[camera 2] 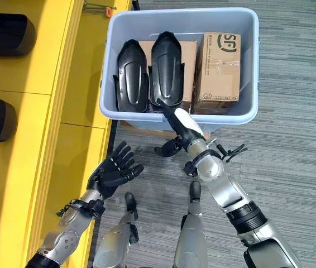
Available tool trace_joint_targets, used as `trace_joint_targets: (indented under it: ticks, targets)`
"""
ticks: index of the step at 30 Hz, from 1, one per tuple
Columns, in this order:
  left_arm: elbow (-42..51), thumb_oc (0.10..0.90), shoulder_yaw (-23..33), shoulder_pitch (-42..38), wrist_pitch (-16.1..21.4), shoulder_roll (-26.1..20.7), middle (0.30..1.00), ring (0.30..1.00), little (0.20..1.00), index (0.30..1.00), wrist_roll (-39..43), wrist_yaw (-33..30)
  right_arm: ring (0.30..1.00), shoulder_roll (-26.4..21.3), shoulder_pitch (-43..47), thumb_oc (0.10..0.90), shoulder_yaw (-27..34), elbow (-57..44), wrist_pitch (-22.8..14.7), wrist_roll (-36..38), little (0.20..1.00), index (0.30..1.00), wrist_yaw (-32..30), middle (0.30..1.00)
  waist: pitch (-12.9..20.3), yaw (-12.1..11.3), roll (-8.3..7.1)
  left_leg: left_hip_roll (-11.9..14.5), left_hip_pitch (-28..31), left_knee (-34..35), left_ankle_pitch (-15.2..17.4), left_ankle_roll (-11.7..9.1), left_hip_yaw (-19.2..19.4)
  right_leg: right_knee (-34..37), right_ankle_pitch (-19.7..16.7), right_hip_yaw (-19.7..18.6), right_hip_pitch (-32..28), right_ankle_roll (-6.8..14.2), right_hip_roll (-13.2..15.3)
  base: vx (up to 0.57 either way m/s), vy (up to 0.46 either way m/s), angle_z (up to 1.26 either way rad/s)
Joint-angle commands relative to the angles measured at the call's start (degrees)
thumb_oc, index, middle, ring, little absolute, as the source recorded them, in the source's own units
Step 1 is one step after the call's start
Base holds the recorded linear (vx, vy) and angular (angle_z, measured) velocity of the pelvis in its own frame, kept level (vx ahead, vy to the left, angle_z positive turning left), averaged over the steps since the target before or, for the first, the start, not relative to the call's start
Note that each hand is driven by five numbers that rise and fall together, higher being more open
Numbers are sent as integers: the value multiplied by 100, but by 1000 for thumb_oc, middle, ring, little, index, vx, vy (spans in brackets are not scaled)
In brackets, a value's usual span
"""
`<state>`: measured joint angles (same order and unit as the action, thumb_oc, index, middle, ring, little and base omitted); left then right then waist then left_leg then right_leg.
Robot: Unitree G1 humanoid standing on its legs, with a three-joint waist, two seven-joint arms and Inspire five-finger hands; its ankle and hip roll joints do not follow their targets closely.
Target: Move parts from the plastic box to the shelf.
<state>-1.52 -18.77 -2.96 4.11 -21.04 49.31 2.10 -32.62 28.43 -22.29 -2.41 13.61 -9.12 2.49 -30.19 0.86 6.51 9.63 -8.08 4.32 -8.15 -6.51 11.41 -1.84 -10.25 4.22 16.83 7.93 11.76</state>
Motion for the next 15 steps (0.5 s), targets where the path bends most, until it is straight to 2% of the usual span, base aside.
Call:
trace_joint_targets:
  ticks: [1, 7, 11, 13, 14, 15]
  targets:
    - [970, 900, 165, -55, 548, -166, 1000, 1000, 1000, 1000, 111, 35, 1000, 148, 956, 900, 60, -679, -461, -463, 1000, 1000, -295, 1000, 118, -139, -220, 55, -148, -307, 391, 176, -242, -802, 866, 260, 13, -24, 159, -65, -29, 3]
    - [1060, 900, 138, -82, 434, -174, 1000, 1000, 1000, 1000, 32, 45, 1000, 89, 1322, 900, -38, -824, -600, -1386, 1000, 1000, -426, 1000, 40, -311, -193, -5, -482, -390, 335, 203, -320, -939, 915, 363, 257, -63, 130, -43, -20, 5]
    - [1100, 900, 107, -77, 359, -155, 1000, 1000, 1000, 1000, 5, 90, 1000, 26, 1509, 900, -85, -841, -600, -1341, 1000, 1000, -445, 1000, 40, -389, -176, -24, -601, -418, 317, 217, -360, -1002, 948, 395, 342, -80, 126, 1, -3, 1]
    - [1109, 900, 75, -73, 272, -146, 1000, 1000, 1000, 1000, 91, 159, 1000, -16, 1624, 900, -126, -822, -793, -627, 1000, 1000, -633, 1000, 40, -421, -164, -30, -621, -410, 296, 219, -368, -1000, 952, 405, 348, -93, 117, 18, -7, 6]
    - [1141, 900, 49, -59, 164, -145, 1000, 1000, 1000, 1000, 329, 136, 1000, -14, 1715, 900, -69, -903, -787, 149, 1000, 1000, -857, 1000, 40, -448, -154, -34, -633, -410, 273, 212, -381, -1024, 966, 421, 349, -110, 111, 27, -7, 4]
    - [1139, 900, 54, -59, 188, -148, 1000, 1000, 1000, 1000, 345, 90, 1000, 14, 1767, 900, -48, -873, -920, 406, 1000, 1000, -988, 1000, 40, -458, -150, -39, -627, -400, 271, 213, -388, -1018, 967, 418, 343, -111, 112, 39, -18, 1]
